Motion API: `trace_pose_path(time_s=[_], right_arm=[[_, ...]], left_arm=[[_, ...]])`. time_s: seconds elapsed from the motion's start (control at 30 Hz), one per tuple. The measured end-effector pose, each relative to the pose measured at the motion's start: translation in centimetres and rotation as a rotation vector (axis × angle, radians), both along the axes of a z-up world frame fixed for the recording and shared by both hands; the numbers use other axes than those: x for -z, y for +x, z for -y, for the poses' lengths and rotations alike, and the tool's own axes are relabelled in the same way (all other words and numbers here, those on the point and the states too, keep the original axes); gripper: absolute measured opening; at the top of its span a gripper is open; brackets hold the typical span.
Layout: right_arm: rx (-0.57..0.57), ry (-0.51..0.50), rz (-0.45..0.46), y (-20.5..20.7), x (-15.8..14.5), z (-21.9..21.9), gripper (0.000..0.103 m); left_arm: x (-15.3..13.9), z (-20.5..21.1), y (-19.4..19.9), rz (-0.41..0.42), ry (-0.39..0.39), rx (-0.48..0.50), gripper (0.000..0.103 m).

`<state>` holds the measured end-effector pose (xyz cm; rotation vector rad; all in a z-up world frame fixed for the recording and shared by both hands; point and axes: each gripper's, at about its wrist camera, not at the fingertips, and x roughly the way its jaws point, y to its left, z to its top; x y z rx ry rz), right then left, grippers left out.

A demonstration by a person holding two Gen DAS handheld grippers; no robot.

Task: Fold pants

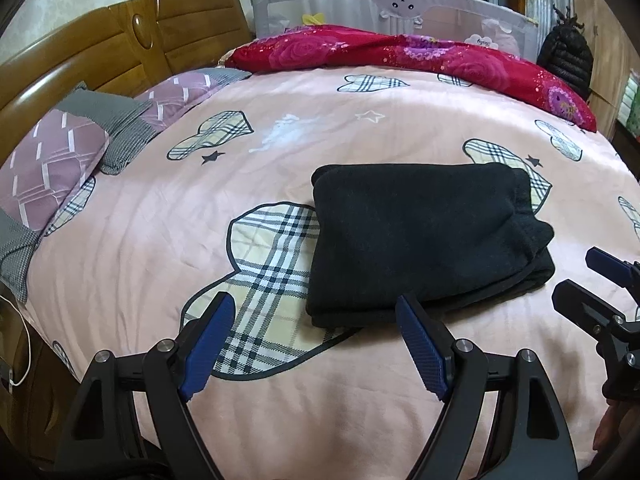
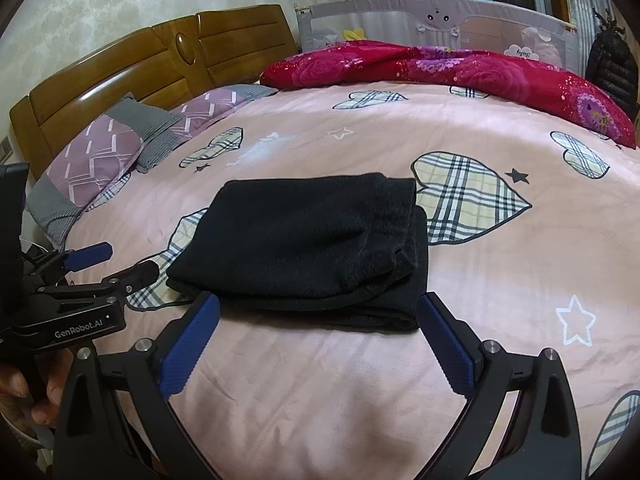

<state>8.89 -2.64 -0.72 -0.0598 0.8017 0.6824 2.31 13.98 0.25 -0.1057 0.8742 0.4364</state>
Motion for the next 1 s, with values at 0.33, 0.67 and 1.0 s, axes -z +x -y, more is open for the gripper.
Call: trace_pose_path(time_s=[0.33, 0.67, 1.0], right_arm=[[-0.001, -0.007, -0.002, 0.4, 1.0, -0.7, 0.099], [-0.01, -0.008, 0.023, 0.4, 1.1, -1.1, 0.099], [-0.012, -0.007, 0.029, 0.5, 1.0, -1.3, 0.099]], left_arm=[[0.9, -0.4, 0.7, -0.013, 0.004, -0.005, 0.083], [1.1, -0.6, 1.0, -0.004, 0.005, -0.003, 0.083], [1.1, -0.5, 1.2, -0.001, 0.006, -0.001, 0.083]])
